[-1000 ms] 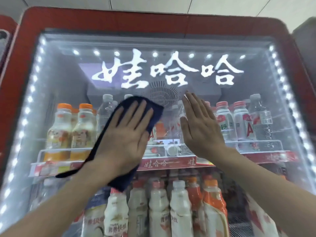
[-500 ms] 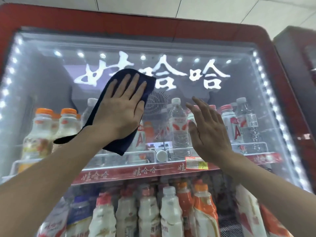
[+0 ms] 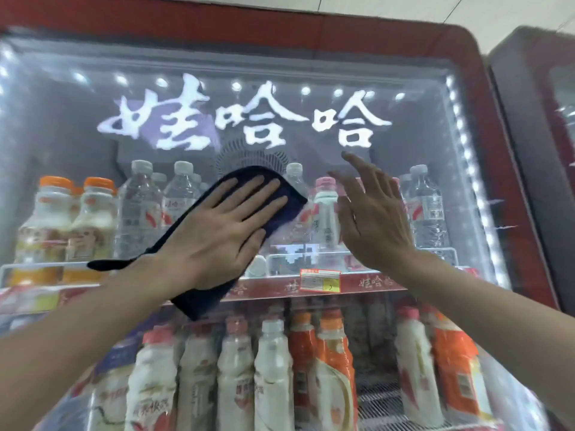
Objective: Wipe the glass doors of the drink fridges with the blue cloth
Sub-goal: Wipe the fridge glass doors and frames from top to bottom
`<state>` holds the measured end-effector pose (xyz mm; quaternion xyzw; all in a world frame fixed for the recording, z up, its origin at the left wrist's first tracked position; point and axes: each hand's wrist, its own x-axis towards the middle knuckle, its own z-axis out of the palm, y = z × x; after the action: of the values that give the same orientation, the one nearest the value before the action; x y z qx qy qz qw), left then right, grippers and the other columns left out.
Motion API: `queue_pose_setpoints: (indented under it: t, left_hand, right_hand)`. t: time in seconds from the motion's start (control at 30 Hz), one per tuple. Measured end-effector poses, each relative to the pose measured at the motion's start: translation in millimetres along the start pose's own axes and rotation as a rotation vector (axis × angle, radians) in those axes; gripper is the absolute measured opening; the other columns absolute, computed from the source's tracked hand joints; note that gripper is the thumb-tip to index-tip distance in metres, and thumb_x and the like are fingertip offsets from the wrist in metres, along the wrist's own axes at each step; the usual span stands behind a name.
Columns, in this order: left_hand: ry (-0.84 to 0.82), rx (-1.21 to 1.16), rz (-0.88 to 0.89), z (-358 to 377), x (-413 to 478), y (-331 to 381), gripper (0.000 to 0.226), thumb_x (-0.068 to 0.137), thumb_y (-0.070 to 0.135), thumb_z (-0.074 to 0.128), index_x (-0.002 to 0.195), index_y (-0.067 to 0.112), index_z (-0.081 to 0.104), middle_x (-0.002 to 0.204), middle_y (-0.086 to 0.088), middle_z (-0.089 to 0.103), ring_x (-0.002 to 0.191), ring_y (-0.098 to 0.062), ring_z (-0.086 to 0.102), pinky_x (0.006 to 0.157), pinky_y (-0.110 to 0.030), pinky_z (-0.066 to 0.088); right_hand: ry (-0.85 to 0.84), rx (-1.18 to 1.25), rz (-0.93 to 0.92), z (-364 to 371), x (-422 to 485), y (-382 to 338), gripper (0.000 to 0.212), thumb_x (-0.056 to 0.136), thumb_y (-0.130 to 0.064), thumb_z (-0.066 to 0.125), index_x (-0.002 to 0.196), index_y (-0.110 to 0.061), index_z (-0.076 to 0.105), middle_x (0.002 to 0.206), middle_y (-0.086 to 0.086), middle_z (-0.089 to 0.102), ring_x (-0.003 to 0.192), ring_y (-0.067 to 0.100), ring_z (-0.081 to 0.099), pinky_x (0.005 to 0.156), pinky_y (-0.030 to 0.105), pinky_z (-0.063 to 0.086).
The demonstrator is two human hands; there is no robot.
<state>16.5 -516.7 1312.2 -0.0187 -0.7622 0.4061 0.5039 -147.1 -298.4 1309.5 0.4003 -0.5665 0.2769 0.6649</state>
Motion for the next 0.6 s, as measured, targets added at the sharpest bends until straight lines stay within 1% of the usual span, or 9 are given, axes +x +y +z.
queue_pose_setpoints:
  t: [0.07, 0.13, 0.23, 0.37, 0.4, 0.47, 0.53, 0.57, 0.6]
  left_hand:
    - [0.026, -0.026, -0.200, -7.8, 34.6, -25.8, 0.066, 0.102, 0.045, 0.011, 0.163, 0.023, 0.016, 0.172, -0.002, 0.014, 0.160, -0.021, 0.011, 0.128, -0.039, 0.002]
    - [0.012, -0.045, -0.364, -8.4, 58.1, -32.4, 0.070, 0.100, 0.048, 0.006, 0.165, 0.024, 0.013, 0.173, 0.000, 0.006, 0.160, -0.017, 0.004, 0.128, -0.038, -0.004]
    - [0.045, -0.071, -0.424, -0.8, 62.3, -10.3, 0.069, 0.101, 0.047, 0.007, 0.165, 0.021, 0.014, 0.174, -0.001, 0.006, 0.160, -0.018, 0.002, 0.129, -0.041, -0.004]
    - [0.085, -0.048, -0.305, 9.8, 31.8, 50.1, 0.065, 0.106, 0.044, 0.013, 0.164, 0.017, 0.021, 0.172, -0.006, 0.014, 0.160, -0.023, 0.011, 0.129, -0.047, 0.005]
    - [0.076, -0.033, -0.242, 11.9, 21.6, 69.5, 0.063, 0.107, 0.043, 0.015, 0.164, 0.016, 0.023, 0.172, -0.007, 0.017, 0.160, -0.025, 0.013, 0.129, -0.050, 0.009]
    - [0.045, -0.016, -0.081, 15.0, 2.6, 96.3, 0.060, 0.109, 0.041, 0.019, 0.163, 0.016, 0.025, 0.171, -0.008, 0.018, 0.159, -0.026, 0.015, 0.128, -0.052, 0.015]
    - [0.015, -0.018, 0.057, 12.3, 1.2, 87.9, 0.058, 0.109, 0.039, 0.022, 0.162, 0.018, 0.028, 0.170, -0.006, 0.021, 0.159, -0.026, 0.018, 0.128, -0.051, 0.016]
    - [0.008, -0.010, 0.083, 9.6, 8.7, 76.2, 0.057, 0.109, 0.039, 0.021, 0.162, 0.019, 0.029, 0.170, -0.005, 0.021, 0.158, -0.025, 0.019, 0.128, -0.050, 0.016]
    - [0.011, -0.004, 0.062, 6.3, 21.2, 62.9, 0.058, 0.108, 0.040, 0.020, 0.162, 0.020, 0.028, 0.170, -0.004, 0.021, 0.158, -0.024, 0.018, 0.129, -0.048, 0.014]
  right_hand:
    - [-0.058, -0.018, 0.025, -1.0, -5.8, 13.6, 0.047, 0.099, -0.020, 0.043, 0.146, -0.014, 0.052, 0.161, 0.011, 0.040, 0.146, 0.030, 0.037, 0.121, 0.045, 0.027]
    - [-0.099, -0.009, 0.021, 3.3, -11.7, 19.1, 0.050, 0.102, -0.022, 0.039, 0.152, -0.016, 0.046, 0.166, 0.008, 0.033, 0.153, 0.028, 0.029, 0.126, 0.044, 0.021]
    - [-0.087, 0.007, 0.026, 7.4, -13.3, 22.5, 0.053, 0.103, -0.024, 0.035, 0.155, -0.020, 0.041, 0.169, 0.005, 0.027, 0.157, 0.023, 0.021, 0.129, 0.038, 0.011]
    - [-0.080, 0.018, 0.012, 7.5, -14.3, 21.7, 0.054, 0.103, -0.024, 0.034, 0.156, -0.018, 0.041, 0.169, 0.006, 0.028, 0.157, 0.023, 0.021, 0.129, 0.035, 0.007]
    - [-0.079, 0.041, 0.010, 5.0, -14.1, 20.7, 0.053, 0.102, -0.022, 0.036, 0.155, -0.017, 0.043, 0.168, 0.007, 0.029, 0.156, 0.025, 0.023, 0.129, 0.036, 0.010]
    - [-0.050, 0.087, 0.010, -3.2, -14.0, 21.0, 0.051, 0.099, -0.015, 0.041, 0.148, -0.014, 0.051, 0.164, 0.010, 0.036, 0.150, 0.030, 0.033, 0.125, 0.043, 0.023]
    - [0.024, 0.058, 0.017, -12.1, -18.4, 29.4, 0.048, 0.093, -0.010, 0.045, 0.139, -0.011, 0.059, 0.159, 0.012, 0.043, 0.140, 0.033, 0.044, 0.116, 0.046, 0.032]
    - [0.034, 0.026, 0.022, -16.0, -22.0, 36.7, 0.048, 0.092, -0.010, 0.046, 0.138, -0.011, 0.060, 0.157, 0.012, 0.044, 0.138, 0.034, 0.046, 0.114, 0.045, 0.032]
    - [0.017, -0.001, 0.029, -18.7, -25.3, 44.2, 0.048, 0.092, -0.010, 0.046, 0.139, -0.011, 0.058, 0.158, 0.012, 0.044, 0.139, 0.033, 0.045, 0.114, 0.044, 0.031]
